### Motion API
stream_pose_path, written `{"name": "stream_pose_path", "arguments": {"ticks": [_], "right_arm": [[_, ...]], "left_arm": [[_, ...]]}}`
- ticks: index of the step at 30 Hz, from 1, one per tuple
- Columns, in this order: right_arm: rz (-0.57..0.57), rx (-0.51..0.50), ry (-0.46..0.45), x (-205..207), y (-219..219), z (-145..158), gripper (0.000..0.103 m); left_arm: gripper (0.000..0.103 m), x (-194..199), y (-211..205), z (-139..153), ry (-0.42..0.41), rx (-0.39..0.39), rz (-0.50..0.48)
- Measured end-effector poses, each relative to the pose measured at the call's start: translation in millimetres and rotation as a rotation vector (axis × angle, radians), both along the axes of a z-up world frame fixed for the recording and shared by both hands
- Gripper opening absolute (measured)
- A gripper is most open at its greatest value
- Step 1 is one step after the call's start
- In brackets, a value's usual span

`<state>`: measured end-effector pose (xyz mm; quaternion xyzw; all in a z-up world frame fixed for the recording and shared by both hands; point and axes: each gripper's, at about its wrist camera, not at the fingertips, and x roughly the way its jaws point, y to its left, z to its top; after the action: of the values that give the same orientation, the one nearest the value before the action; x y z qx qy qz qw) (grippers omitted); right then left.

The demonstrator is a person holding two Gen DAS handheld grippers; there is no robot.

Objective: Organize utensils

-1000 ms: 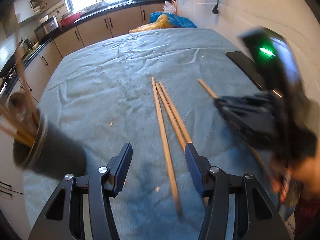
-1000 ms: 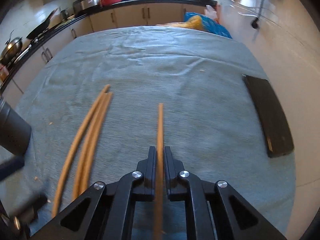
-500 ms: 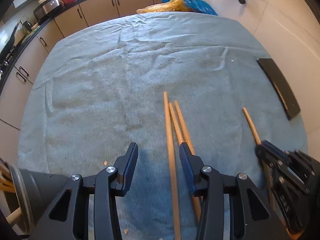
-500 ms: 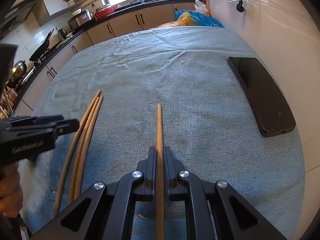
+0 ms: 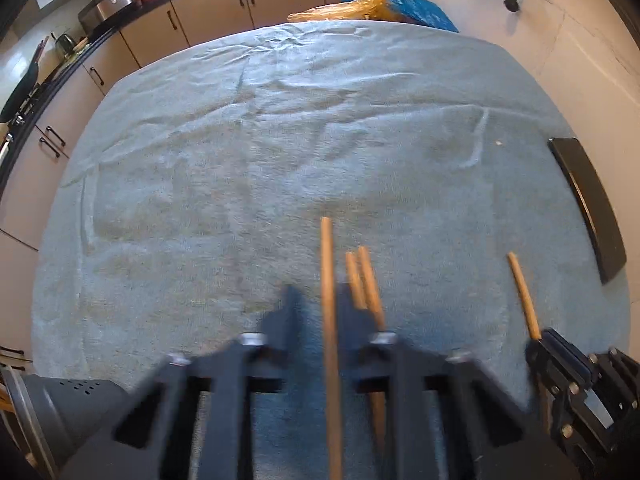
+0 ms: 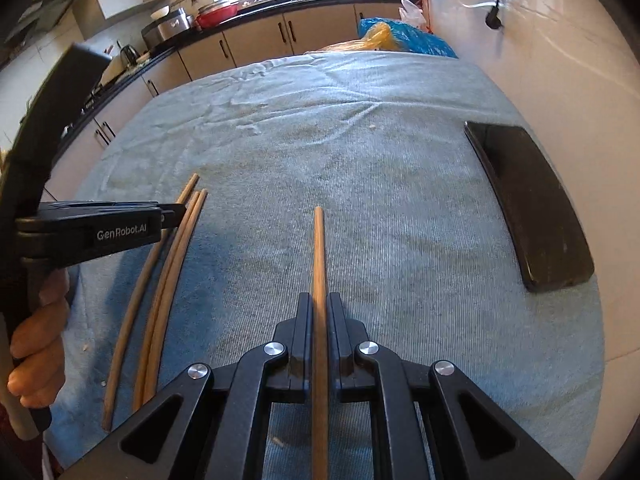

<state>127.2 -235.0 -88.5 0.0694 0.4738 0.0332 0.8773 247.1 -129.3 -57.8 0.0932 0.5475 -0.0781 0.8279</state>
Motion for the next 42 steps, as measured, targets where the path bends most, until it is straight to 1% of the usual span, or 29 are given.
{"name": "stream_pose_path", "arguments": {"ticks": [2,3,5,7,9,10,12,15,18,22,24,27,32,36,38,41,42], "right_arm": [[0.006,-0.014,0.001,1,2,0,0.008],[0.004,-0.010,0.000,1,1,1,0.007],[-0.015,0.035,-0.010,-4,-6,2,0.007],[-0.032,0.079,-0.034,-12,-12,6,0.007],[-0.037,0.119,-0.087,-25,-16,16,0.007],[-0.038,0.133,-0.116,-32,-17,22,0.007],[-0.045,0.145,-0.179,-49,-19,36,0.007],[-0.055,0.144,-0.266,-73,-19,53,0.007],[-0.057,0.146,-0.346,-99,-18,66,0.007],[-0.070,0.142,-0.448,-134,-18,78,0.007],[-0.076,0.142,-0.491,-148,-17,83,0.007],[-0.072,0.169,-0.543,-167,-18,85,0.007],[-0.068,0.191,-0.603,-190,-14,84,0.007],[-0.065,0.218,-0.619,-195,-7,84,0.007],[-0.051,0.239,-0.644,-198,-5,85,0.007],[-0.056,0.214,-0.716,-197,6,87,0.007],[-0.060,0.213,-0.720,-195,9,86,0.007]], "left_arm": [[0.006,-8,-2,2,-0.013,0.006,-0.013],[0.006,-15,-3,6,-0.033,-0.001,-0.023],[0.006,-27,-3,15,-0.066,-0.015,-0.035],[0.006,-41,-3,28,-0.094,-0.047,-0.050],[0.006,-55,-4,41,-0.121,-0.064,-0.066],[0.006,-65,-5,51,-0.152,-0.071,-0.076],[0.006,-81,-5,64,-0.185,-0.089,-0.090],[0.006,-104,-5,84,-0.229,-0.128,-0.110],[0.006,-132,-7,102,-0.284,-0.145,-0.138],[0.006,-164,-10,118,-0.340,-0.152,-0.177],[0.006,-177,-11,121,-0.365,-0.143,-0.192],[0.006,-199,-7,126,-0.422,-0.131,-0.213],[0.007,-223,11,131,-0.497,-0.125,-0.210],[0.008,-233,30,138,-0.512,-0.138,-0.187],[0.008,-237,39,140,-0.515,-0.151,-0.179],[0.008,-240,51,142,-0.515,-0.165,-0.159],[0.008,-240,52,142,-0.511,-0.172,-0.158]]}}
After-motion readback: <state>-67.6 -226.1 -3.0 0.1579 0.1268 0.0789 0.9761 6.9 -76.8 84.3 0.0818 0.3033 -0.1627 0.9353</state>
